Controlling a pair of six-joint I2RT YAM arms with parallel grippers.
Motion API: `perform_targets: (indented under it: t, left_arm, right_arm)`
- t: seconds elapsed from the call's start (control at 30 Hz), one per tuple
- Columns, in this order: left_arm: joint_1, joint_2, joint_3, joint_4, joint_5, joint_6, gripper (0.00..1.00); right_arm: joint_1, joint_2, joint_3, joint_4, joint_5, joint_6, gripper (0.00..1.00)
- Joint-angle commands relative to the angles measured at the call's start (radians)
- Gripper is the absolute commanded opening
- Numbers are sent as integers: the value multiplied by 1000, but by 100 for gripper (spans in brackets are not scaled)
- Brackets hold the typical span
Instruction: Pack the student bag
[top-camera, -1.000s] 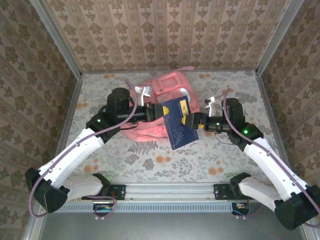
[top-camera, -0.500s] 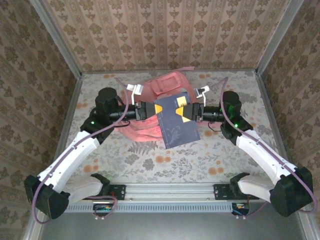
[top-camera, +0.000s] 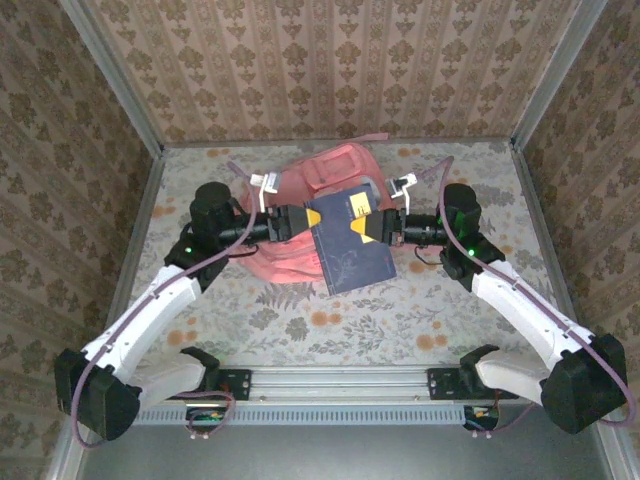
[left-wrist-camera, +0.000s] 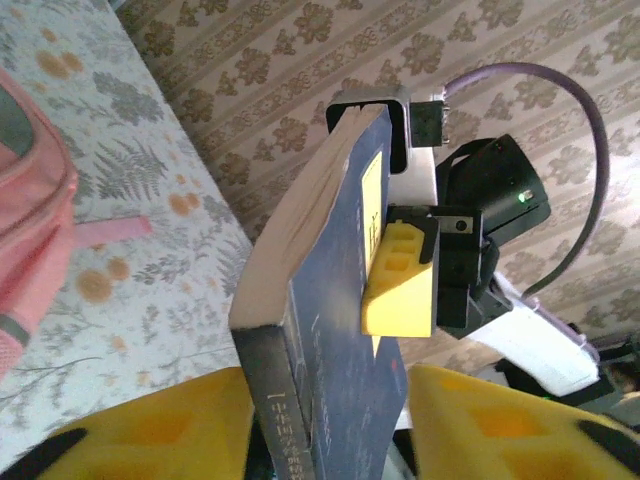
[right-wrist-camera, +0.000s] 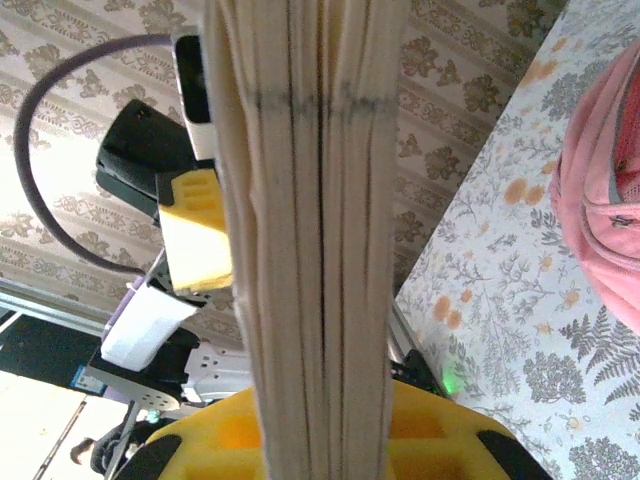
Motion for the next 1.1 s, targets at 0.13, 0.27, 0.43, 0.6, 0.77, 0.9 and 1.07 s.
perform_targets:
  t: [0.13, 0.27, 0.43, 0.6, 0.77, 0.9, 1.07]
  left_arm:
    - [-110, 1, -25, 132, 3, -9, 55]
    - [-118, 12, -34, 132, -2, 7, 51]
    - [-118, 46, -46, 164, -4, -1, 44]
    - [-119, 72, -54, 206, -12, -18, 34]
    - [-99, 42, -79, 212, -34, -20, 0]
    - [-4, -45, -132, 179, -44, -38, 0]
    - [202, -203, -165, -12, -46, -2, 0]
  right_arm:
    - [4, 5, 5, 76, 26, 66, 0]
    - [8, 8, 2, 76, 21, 65, 0]
    - [30, 7, -2, 76, 11, 64, 0]
    - [49, 10, -6, 65, 24, 56, 0]
    - [49, -12, 15, -64, 90, -32, 12]
    - [49, -61, 75, -326, 265, -214, 51]
    - [46, -57, 185, -617, 497, -405, 60]
